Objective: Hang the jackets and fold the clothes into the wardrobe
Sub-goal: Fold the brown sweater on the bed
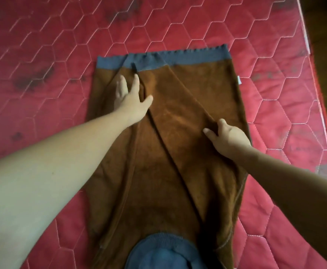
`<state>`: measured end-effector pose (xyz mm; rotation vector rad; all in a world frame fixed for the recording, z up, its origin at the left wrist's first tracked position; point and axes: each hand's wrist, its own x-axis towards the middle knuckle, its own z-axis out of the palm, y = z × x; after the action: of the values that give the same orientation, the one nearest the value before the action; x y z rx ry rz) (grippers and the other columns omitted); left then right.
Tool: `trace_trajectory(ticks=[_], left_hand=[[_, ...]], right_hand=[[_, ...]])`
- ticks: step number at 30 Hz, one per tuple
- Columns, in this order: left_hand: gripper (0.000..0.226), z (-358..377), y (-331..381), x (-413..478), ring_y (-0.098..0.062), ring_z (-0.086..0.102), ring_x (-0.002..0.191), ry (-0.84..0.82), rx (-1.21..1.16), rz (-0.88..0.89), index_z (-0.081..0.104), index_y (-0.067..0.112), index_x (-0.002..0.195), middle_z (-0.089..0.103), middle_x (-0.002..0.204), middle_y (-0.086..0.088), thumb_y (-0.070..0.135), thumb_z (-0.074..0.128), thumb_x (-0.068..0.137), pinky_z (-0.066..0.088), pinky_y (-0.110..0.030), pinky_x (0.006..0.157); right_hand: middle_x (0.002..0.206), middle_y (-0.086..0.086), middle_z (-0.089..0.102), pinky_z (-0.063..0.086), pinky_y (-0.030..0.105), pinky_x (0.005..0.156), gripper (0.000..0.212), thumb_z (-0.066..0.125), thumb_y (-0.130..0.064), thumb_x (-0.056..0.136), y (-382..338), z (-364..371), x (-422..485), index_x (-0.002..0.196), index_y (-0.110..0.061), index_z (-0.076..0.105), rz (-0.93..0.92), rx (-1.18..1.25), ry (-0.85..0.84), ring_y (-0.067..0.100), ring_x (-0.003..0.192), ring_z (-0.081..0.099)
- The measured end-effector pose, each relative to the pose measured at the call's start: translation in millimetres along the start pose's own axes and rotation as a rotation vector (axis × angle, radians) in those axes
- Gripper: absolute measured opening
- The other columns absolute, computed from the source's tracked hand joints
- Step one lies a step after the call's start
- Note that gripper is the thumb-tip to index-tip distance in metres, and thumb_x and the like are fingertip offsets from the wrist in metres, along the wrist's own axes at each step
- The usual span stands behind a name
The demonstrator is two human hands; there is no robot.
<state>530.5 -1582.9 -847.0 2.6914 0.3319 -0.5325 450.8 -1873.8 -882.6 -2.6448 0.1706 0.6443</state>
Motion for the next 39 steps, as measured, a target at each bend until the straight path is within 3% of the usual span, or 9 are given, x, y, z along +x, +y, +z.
trace_trajectory(ticks=[6,13,17,20,24,27,31,35,39], left_hand=[[0.076,45,-55,-69,-0.025,-0.012,0.155,-0.012,0.119,0.113,-0.001,0.037,0.16,-0.014,0.168,-0.008,0.058,0.041,0.1,0.004,-0.048,0.126],[0.077,72,-124,-115,-0.022,-0.03,0.15,-0.057,0.439,0.197,-0.021,0.035,0.156,-0.035,0.162,-0.007,0.071,0.007,0.095,-0.008,-0.051,0.125],[0.075,75,-122,-126,-0.023,-0.027,0.151,-0.046,0.386,0.217,-0.017,0.036,0.158,-0.029,0.164,-0.009,0.07,0.007,0.095,-0.009,-0.051,0.124],[0.073,83,-131,-164,-0.023,-0.023,0.153,-0.051,0.343,0.294,-0.012,0.034,0.159,-0.025,0.166,-0.009,0.067,0.013,0.099,-0.005,-0.053,0.125],[0.074,110,-165,-243,-0.028,-0.013,0.155,-0.078,0.417,0.429,0.002,0.027,0.162,-0.017,0.167,-0.015,0.066,0.018,0.101,0.008,-0.056,0.125],[0.075,123,-194,-288,-0.034,-0.002,0.156,-0.095,0.506,0.486,0.013,0.023,0.162,-0.006,0.167,-0.021,0.067,0.019,0.101,0.019,-0.058,0.122],[0.077,119,-206,-298,-0.038,-0.002,0.155,-0.133,0.556,0.557,0.012,0.026,0.162,-0.006,0.166,-0.024,0.069,0.019,0.099,0.018,-0.059,0.122],[0.087,95,-223,-300,-0.037,-0.006,0.155,-0.247,0.632,0.731,0.006,0.027,0.162,-0.01,0.166,-0.025,0.077,0.024,0.093,0.018,-0.057,0.122],[0.107,72,-243,-298,-0.034,-0.014,0.154,-0.358,0.8,0.874,-0.008,0.025,0.161,-0.018,0.165,-0.021,0.081,0.042,0.085,0.006,-0.055,0.125]], right_hand=[[0.119,0.023,0.065,0.05,0.042,0.09,0.06,0.045,-0.061,0.099,-20,-12,20,0.121,-0.006,0.056,0.044,0.012,-0.006,0.042,0.11,0.062],[0.106,0.036,0.062,0.037,0.045,0.073,0.041,0.035,-0.044,0.108,9,4,-2,0.109,-0.003,0.044,0.08,-0.114,0.19,0.052,0.1,0.061],[0.119,0.034,0.057,0.042,0.05,0.083,0.043,0.042,-0.042,0.106,11,7,-20,0.122,-0.002,0.041,0.168,-0.09,0.275,0.051,0.112,0.056],[0.148,0.024,0.038,0.033,0.062,0.108,0.065,0.052,-0.05,0.097,8,23,-60,0.148,-0.014,0.035,-0.062,-0.309,0.338,0.043,0.139,0.035],[0.169,0.014,0.014,0.009,0.068,0.12,0.078,0.031,-0.068,0.096,24,74,-139,0.159,-0.022,0.029,-0.357,-0.479,0.09,0.035,0.156,0.006],[0.171,0.009,0.008,0.01,0.073,0.117,0.082,0.013,-0.073,0.096,44,105,-180,0.162,-0.025,0.02,-0.341,-0.59,-0.01,0.034,0.157,0.003],[0.171,0.01,0.004,0.009,0.074,0.115,0.082,0.017,-0.072,0.096,48,106,-184,0.162,-0.025,0.008,-0.332,-0.619,-0.022,0.035,0.157,0.0],[0.168,0.018,0.015,0.022,0.076,0.11,0.088,0.028,-0.073,0.094,74,91,-206,0.161,-0.017,0.02,-0.684,-0.659,-0.075,0.037,0.156,0.014],[0.169,0.018,0.011,0.02,0.072,0.115,0.099,0.045,-0.072,0.083,120,78,-239,0.162,-0.017,0.022,-1.005,-0.8,-0.201,0.037,0.155,0.014]])
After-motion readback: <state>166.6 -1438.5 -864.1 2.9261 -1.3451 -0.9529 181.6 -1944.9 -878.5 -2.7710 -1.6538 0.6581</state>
